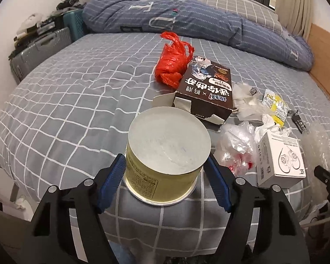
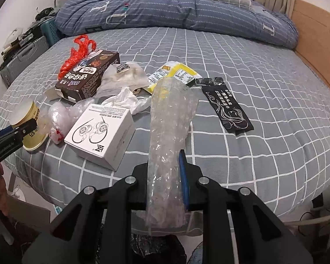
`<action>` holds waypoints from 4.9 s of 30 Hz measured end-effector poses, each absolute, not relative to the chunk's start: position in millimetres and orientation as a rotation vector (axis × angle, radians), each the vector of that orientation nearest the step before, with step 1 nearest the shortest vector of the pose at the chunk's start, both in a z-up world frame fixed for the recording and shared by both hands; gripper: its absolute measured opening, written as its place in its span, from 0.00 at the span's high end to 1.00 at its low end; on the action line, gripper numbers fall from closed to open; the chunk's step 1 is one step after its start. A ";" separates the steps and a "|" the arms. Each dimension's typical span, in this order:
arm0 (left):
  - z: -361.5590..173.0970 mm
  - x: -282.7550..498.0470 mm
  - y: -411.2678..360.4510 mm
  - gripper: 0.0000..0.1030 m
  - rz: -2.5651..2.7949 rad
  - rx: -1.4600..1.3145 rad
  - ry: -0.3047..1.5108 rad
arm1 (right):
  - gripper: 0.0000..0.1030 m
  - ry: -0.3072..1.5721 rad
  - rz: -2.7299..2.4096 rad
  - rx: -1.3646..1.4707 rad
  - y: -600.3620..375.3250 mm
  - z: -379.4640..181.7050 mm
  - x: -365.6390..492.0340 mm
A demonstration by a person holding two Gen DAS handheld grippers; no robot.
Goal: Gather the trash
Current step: 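Carry the yellow cup and bubble-wrap sleeve down over the black trash bin, then open both tools to drop the cup and bubble wrap into the bin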
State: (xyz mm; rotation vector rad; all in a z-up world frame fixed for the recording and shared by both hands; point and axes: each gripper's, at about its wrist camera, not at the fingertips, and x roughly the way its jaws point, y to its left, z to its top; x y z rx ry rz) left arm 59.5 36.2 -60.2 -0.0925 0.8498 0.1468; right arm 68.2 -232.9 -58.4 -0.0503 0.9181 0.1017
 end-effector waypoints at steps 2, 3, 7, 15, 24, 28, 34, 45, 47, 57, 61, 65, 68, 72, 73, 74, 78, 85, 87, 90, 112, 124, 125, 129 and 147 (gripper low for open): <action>-56.8 55.6 35.5 0.31 0.147 -0.092 0.845 | 0.81 0.910 0.102 -0.048 -233.8 -55.1 65.2; -55.1 53.3 35.0 0.31 0.147 -0.089 0.842 | 0.81 0.909 0.100 -0.047 -234.5 -54.1 64.0; -47.5 39.2 33.7 0.31 0.145 -0.076 0.838 | 0.81 0.897 0.097 -0.040 -234.8 -48.1 52.5; -30.5 5.7 32.0 0.31 0.117 -0.086 0.811 | 0.82 0.869 0.095 -0.043 -233.4 -37.7 23.7; -26.6 -35.5 11.4 0.31 0.056 -0.080 0.817 | 0.81 0.830 0.100 -0.020 -228.4 -21.2 -17.6; -30.9 -47.5 -1.8 0.31 0.036 -0.063 0.828 | 0.82 0.828 0.110 -0.017 -222.3 -18.9 -34.4; -37.2 -64.5 -14.9 0.31 0.013 -0.048 0.845 | 0.81 0.834 0.121 -0.024 -214.5 -20.5 -52.7; -53.6 -91.6 -17.1 0.31 0.005 -0.058 0.906 | 0.81 0.861 0.134 -0.011 -209.8 -27.3 -80.0; -57.4 -96.9 -17.0 0.31 0.003 -0.061 0.919 | 0.82 0.869 0.136 -0.011 -207.9 -30.1 -85.3; -64.9 -118.2 -14.4 0.31 0.004 -0.070 0.954 | 0.82 0.904 0.145 -0.011 -202.0 -38.4 -109.6; -67.5 -127.6 -15.2 0.31 0.002 -0.062 0.964 | 0.82 0.926 0.146 -0.009 -200.3 -43.7 -118.3; -73.4 -136.9 -14.2 0.31 0.002 -0.060 0.984 | 0.82 0.946 0.144 -0.012 -198.5 -47.8 -123.8; -80.6 -141.8 -13.1 0.31 0.004 -0.056 1.003 | 0.81 0.967 0.145 -0.011 -196.8 -53.3 -127.5; -94.8 -142.1 -11.1 0.31 0.004 -0.041 1.040 | 0.82 0.989 0.156 -0.015 -193.5 -61.3 -132.7; -99.0 -141.5 -9.0 0.31 0.005 -0.047 1.050 | 0.82 0.999 0.156 -0.022 -191.9 -65.4 -133.8; -102.5 -140.9 -7.5 0.31 0.008 -0.051 1.059 | 0.82 1.005 0.155 -0.027 -190.6 -68.7 -134.6; -118.6 -136.4 -4.4 0.31 0.018 -0.038 1.082 | 0.82 1.046 0.161 -0.040 -186.2 -85.7 -132.6; -148.1 -124.3 -2.5 0.31 0.001 -0.056 1.128 | 0.81 1.140 0.172 -0.038 -184.1 -129.7 -119.9; -158.3 -119.9 -2.7 0.31 -0.008 -0.059 1.147 | 0.81 1.168 0.173 -0.032 -185.4 -142.0 -117.3; -171.6 -113.0 -2.5 0.31 -0.007 -0.068 1.171 | 0.81 1.215 0.168 -0.011 -187.8 -159.6 -112.6; -210.2 -99.3 9.8 0.31 0.002 -0.095 1.249 | 0.43 1.284 0.206 0.001 -177.3 -202.6 -91.2; -224.8 -89.3 -37.9 0.31 -0.066 -0.049 1.271 | 0.07 1.209 0.076 -0.002 -230.8 -184.5 -95.8; -226.6 -89.5 -44.4 0.31 -0.078 -0.042 1.276 | 0.07 1.205 0.062 0.004 -237.9 -184.2 -96.3; -226.7 -90.8 -64.0 0.31 -0.114 -0.024 1.275 | 0.07 1.201 0.005 0.023 -262.6 -183.8 -97.3; -221.3 -95.5 -110.6 0.12 -0.155 0.053 1.224 | 0.07 1.187 -0.087 0.077 -302.0 -189.1 -101.7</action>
